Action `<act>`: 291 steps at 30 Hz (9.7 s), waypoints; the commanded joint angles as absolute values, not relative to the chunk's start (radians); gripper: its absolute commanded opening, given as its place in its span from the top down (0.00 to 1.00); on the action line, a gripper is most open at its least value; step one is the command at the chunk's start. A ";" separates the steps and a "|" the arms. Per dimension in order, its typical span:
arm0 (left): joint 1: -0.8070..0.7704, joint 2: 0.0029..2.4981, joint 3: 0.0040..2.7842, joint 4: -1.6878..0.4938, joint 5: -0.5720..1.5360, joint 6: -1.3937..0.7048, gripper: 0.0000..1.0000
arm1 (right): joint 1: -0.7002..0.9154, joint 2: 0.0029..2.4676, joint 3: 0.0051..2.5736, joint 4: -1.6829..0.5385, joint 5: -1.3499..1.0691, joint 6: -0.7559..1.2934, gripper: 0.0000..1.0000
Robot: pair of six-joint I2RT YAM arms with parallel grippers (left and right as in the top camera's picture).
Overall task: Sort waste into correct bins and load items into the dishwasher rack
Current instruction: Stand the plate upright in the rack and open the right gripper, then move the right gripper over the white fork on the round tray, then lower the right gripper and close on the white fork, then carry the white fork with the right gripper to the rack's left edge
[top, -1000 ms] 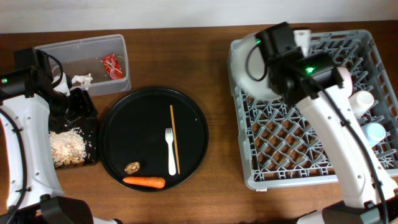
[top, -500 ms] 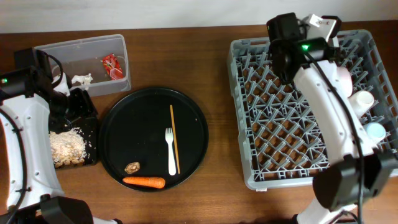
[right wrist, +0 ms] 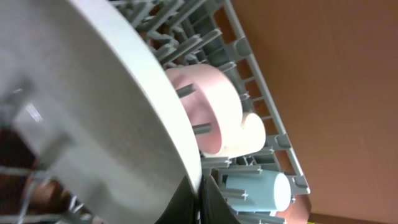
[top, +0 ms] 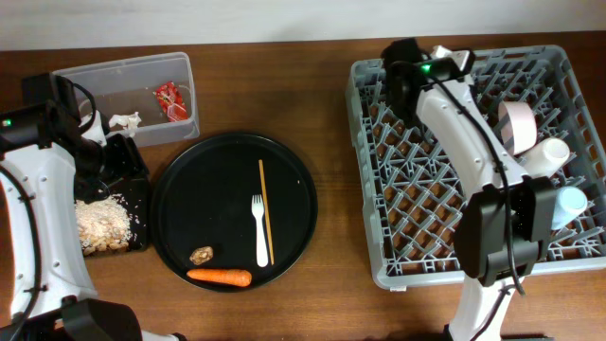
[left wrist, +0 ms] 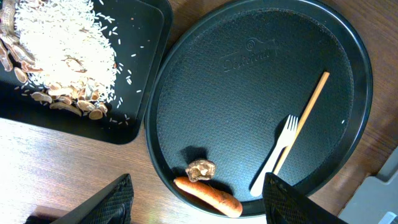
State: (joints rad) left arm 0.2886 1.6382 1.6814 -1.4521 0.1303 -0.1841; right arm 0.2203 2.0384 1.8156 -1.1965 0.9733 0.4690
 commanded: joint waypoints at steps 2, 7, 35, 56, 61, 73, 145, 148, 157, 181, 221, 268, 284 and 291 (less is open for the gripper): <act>0.291 1.632 1.688 -1.452 0.138 -0.183 0.34 | 0.313 2.025 1.824 -1.221 0.912 0.480 0.96; 0.291 1.632 1.688 -1.452 0.138 -0.183 0.34 | 0.393 1.999 1.824 -1.252 0.901 0.480 0.51; 0.291 1.632 1.688 -1.452 0.137 -0.183 0.34 | -0.323 1.848 1.823 -1.168 -0.104 0.160 0.96; 0.291 1.632 1.688 -1.452 0.137 -0.183 0.34 | -0.205 1.954 1.824 -1.153 -0.332 -0.122 0.96; 0.291 1.632 1.688 -1.452 0.136 -0.182 0.34 | -0.205 1.865 1.829 -1.175 -0.052 0.005 0.90; 0.291 1.632 1.686 -1.452 0.137 -0.182 0.24 | -0.107 1.594 1.832 -1.432 -0.240 0.039 0.53; 0.291 1.633 1.682 -1.449 0.134 -0.183 0.20 | 0.845 2.207 1.801 -0.929 -0.142 0.582 0.44; 0.291 1.632 1.682 -1.449 0.134 -0.183 0.20 | 0.860 2.214 1.798 -0.928 -0.130 0.590 0.44; 0.291 1.632 1.682 -1.450 0.134 -0.183 0.20 | 0.867 2.270 1.784 -0.900 -0.162 0.623 0.44; 0.291 1.632 1.682 -1.453 0.134 -0.183 0.20 | 0.882 2.297 1.780 -0.799 0.039 0.610 0.44; 0.282 1.633 1.682 -1.452 0.134 -0.183 0.20 | 0.741 2.109 1.942 -1.153 0.055 0.496 0.69; 0.282 1.633 1.682 -1.452 0.134 -0.183 0.20 | 0.362 2.044 2.313 -1.107 0.058 -0.460 0.01; 0.282 1.633 1.682 -1.449 0.134 -0.183 0.20 | 0.356 2.305 2.381 -1.305 -0.126 -0.599 0.01; 0.282 1.633 1.682 -1.449 0.133 -0.183 0.20 | 0.403 2.385 2.369 -1.333 -0.128 -0.618 0.01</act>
